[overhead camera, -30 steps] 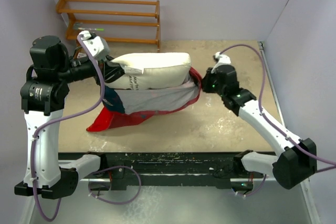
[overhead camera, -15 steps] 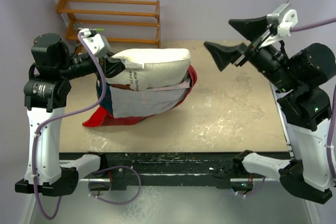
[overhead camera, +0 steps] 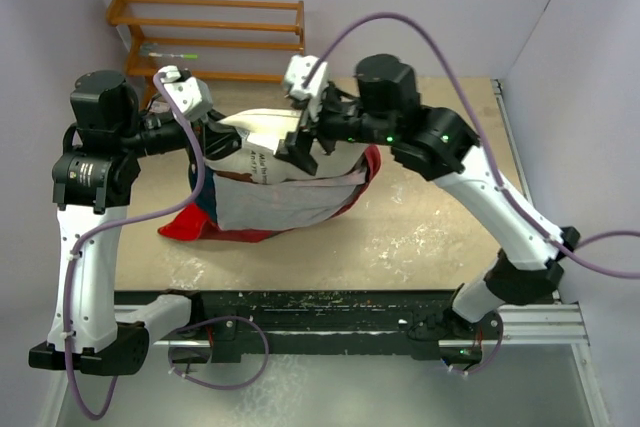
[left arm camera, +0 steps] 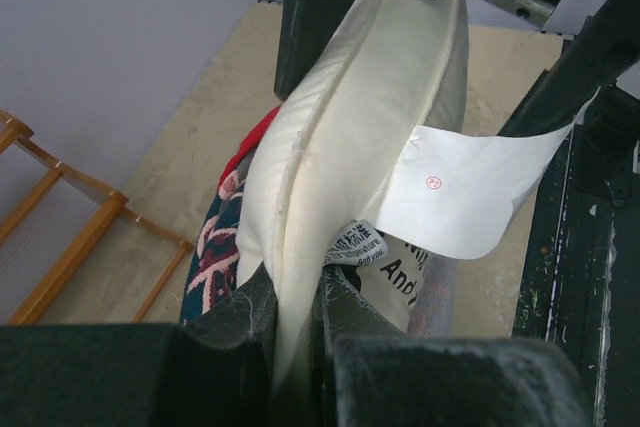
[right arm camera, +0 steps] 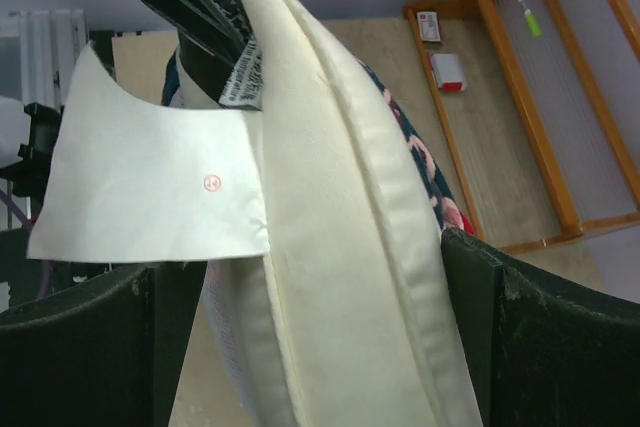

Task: Remove the pillowcase from the pillow

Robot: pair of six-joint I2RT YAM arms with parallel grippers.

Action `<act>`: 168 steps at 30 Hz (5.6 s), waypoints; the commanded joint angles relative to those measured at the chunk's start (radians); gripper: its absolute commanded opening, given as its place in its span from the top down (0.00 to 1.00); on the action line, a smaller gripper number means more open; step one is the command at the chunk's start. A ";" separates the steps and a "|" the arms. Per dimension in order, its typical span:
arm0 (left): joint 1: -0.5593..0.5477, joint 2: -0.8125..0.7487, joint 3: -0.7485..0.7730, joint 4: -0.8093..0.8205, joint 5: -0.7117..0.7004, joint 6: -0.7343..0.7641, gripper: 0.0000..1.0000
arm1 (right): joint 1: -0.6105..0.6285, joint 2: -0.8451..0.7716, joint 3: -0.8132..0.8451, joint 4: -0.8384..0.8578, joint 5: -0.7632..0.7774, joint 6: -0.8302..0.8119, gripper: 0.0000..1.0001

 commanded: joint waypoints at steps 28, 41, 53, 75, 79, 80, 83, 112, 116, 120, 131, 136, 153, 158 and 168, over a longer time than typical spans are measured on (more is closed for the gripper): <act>0.006 -0.043 -0.054 -0.067 -0.141 0.085 0.01 | -0.293 -0.391 -0.588 0.668 -0.094 0.427 1.00; 0.280 -0.022 -0.420 -0.177 -0.090 0.459 0.01 | -0.387 -0.528 -0.728 0.775 -0.216 0.546 1.00; 0.340 -0.038 -0.639 -0.076 -0.074 0.637 0.00 | -0.406 -0.512 -0.648 0.920 -0.390 0.689 1.00; 0.396 0.011 -0.774 0.115 -0.410 0.728 1.00 | -0.410 -0.619 -0.623 0.873 -0.146 0.603 1.00; 0.404 0.042 -0.827 0.236 -0.555 0.685 1.00 | -0.411 -0.663 -0.608 0.919 0.084 0.582 1.00; 0.405 0.053 -0.846 0.275 -0.612 0.678 1.00 | -0.411 -0.669 -0.599 0.924 0.133 0.576 1.00; 0.409 0.081 -0.879 0.403 -0.774 0.663 1.00 | -0.411 -0.676 -0.555 0.924 0.281 0.546 1.00; 0.643 0.108 -0.614 0.315 -0.581 0.549 1.00 | -0.408 -0.787 -0.571 0.954 0.689 0.413 1.00; 0.593 0.059 -0.435 0.113 -0.359 0.401 1.00 | -0.408 -0.762 -0.558 0.920 0.632 0.447 1.00; 0.398 0.025 -0.326 0.037 -0.297 0.257 1.00 | -0.408 -0.741 -0.547 0.888 0.588 0.487 1.00; 0.031 0.117 -0.217 0.001 -0.355 0.108 0.01 | -0.409 -0.745 -0.579 0.786 0.545 0.583 1.00; 0.032 0.119 -0.172 -0.105 -0.439 0.221 0.01 | -0.408 -0.729 -0.582 0.741 0.494 0.658 1.00; 0.305 0.045 -0.431 -0.049 -0.460 0.289 0.01 | -0.409 -0.618 -0.386 0.725 0.310 1.081 1.00; 0.337 0.036 -0.401 -0.040 -0.477 0.243 0.01 | -0.409 -0.661 -0.525 0.656 0.462 1.182 1.00; 0.349 -0.017 -0.418 -0.031 -0.512 0.194 0.01 | -0.420 -0.700 -1.041 0.556 0.678 1.143 1.00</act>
